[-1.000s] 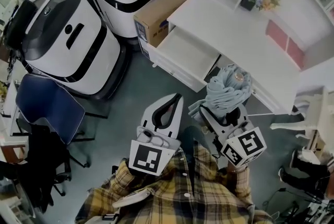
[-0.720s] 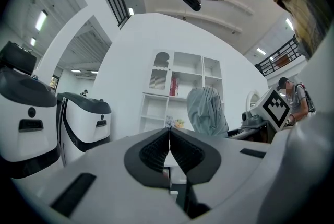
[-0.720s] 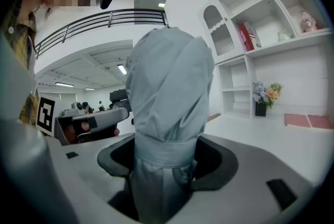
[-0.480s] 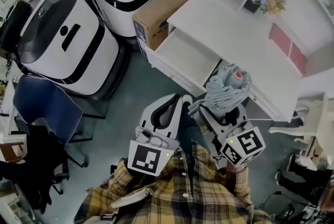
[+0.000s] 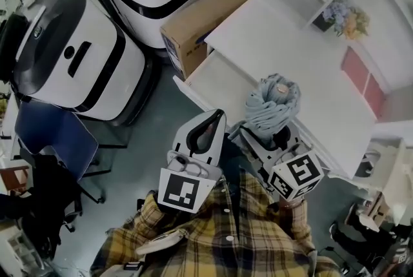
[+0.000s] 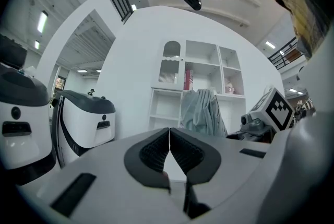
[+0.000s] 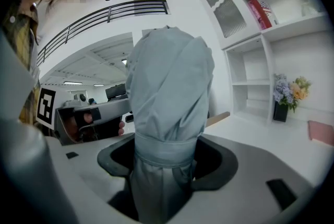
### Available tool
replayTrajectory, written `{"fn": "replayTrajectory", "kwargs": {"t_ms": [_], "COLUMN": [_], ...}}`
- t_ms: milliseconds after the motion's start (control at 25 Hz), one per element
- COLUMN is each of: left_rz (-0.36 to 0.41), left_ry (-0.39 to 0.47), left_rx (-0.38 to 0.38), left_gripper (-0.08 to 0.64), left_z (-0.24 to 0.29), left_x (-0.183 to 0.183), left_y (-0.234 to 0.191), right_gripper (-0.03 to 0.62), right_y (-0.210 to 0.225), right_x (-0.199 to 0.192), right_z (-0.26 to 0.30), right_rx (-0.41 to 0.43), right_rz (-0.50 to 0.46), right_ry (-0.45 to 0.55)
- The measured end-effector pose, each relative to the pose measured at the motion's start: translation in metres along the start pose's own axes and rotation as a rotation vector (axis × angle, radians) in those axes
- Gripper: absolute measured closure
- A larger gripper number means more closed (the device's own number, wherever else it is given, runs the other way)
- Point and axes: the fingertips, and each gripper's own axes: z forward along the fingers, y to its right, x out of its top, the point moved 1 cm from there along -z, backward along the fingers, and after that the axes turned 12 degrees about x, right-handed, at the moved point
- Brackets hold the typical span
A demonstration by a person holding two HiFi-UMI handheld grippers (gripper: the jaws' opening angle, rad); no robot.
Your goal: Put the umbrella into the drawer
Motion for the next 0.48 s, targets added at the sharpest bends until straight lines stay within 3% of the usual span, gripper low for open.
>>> {"fn": "replayTrajectory", "kwargs": {"t_ms": [480], "left_rz": [0.007], "left_ry": [-0.002], "left_rx": [0.141], "left_gripper": [0.537], "left_z": [0.115], "left_x": [0.022], "left_y": [-0.019], "right_gripper": [0.290], "right_y": [0.102], "right_x": [0.040], "right_z": [0.048], "right_rx": [0.148], "right_rz": [-0.020], "right_ry": [-0.070]}}
